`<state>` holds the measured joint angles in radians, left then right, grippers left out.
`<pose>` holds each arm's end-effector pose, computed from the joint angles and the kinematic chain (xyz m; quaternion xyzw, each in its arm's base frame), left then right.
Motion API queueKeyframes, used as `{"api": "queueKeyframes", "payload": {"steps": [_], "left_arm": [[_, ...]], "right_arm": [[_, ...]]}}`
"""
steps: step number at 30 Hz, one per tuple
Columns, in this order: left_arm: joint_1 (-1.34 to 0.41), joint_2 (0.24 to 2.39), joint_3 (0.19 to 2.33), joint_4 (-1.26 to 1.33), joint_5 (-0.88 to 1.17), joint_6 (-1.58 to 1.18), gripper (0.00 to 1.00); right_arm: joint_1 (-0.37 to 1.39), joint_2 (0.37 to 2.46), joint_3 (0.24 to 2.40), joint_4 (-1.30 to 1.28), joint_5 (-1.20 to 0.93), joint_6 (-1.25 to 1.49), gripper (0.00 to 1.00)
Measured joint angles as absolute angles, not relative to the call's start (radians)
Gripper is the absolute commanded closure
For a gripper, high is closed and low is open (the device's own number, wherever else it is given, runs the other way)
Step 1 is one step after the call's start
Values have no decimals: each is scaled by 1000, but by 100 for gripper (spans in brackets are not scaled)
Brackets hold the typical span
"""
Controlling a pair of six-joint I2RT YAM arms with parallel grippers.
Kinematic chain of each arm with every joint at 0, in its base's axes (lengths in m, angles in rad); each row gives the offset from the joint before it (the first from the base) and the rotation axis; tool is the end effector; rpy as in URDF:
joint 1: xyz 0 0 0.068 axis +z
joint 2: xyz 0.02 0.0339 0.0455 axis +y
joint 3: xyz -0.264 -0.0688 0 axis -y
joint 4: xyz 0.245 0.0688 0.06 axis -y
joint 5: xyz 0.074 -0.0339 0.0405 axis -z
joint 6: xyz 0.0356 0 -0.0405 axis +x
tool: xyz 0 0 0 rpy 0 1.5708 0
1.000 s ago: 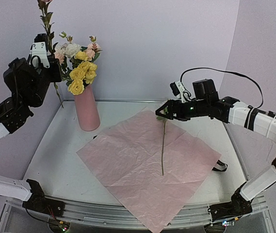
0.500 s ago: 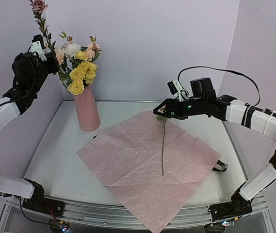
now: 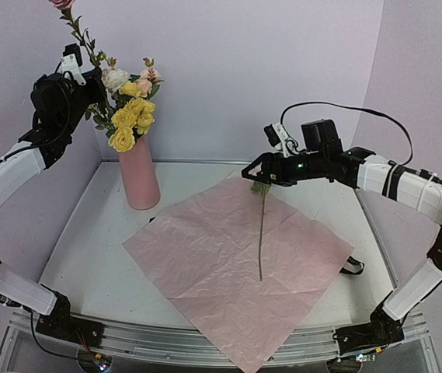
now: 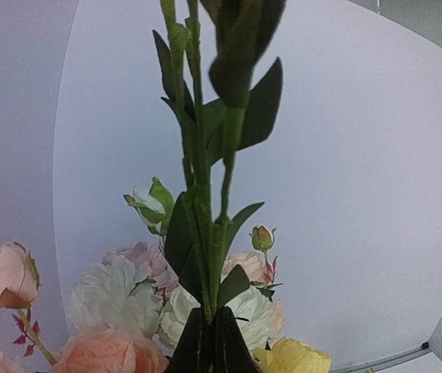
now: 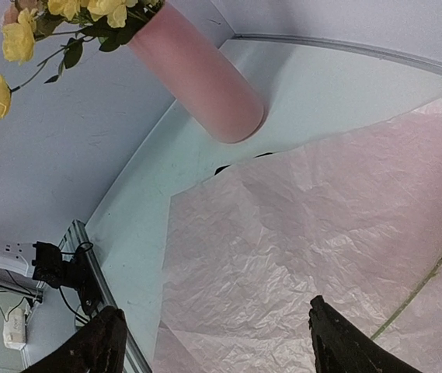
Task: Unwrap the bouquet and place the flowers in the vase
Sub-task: Insert the fake flower into the vase.
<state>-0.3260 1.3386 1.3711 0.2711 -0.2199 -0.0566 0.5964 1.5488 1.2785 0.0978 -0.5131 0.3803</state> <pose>0.2923 -0.0906 0.4709 -0.0086 0.5950 -0.0885 0.7988 0.2961 0.2221 0.3518 -0.2422 0.7184 0.4636 0.4586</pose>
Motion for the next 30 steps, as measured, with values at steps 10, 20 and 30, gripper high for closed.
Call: {"api": "queueKeyframes", "payload": {"steps": [10, 20, 30], "left_arm": [[-326, 1388, 1419, 297, -186, -23, 100], [-326, 1392, 1333, 315, -122, 9, 100], [-326, 1392, 1241, 318, -99, 27, 99]], "right_arm": [[596, 1579, 1306, 97, -532, 370, 18], [595, 1580, 1306, 97, -535, 368, 18], [593, 1591, 1306, 97, -538, 367, 18]]}}
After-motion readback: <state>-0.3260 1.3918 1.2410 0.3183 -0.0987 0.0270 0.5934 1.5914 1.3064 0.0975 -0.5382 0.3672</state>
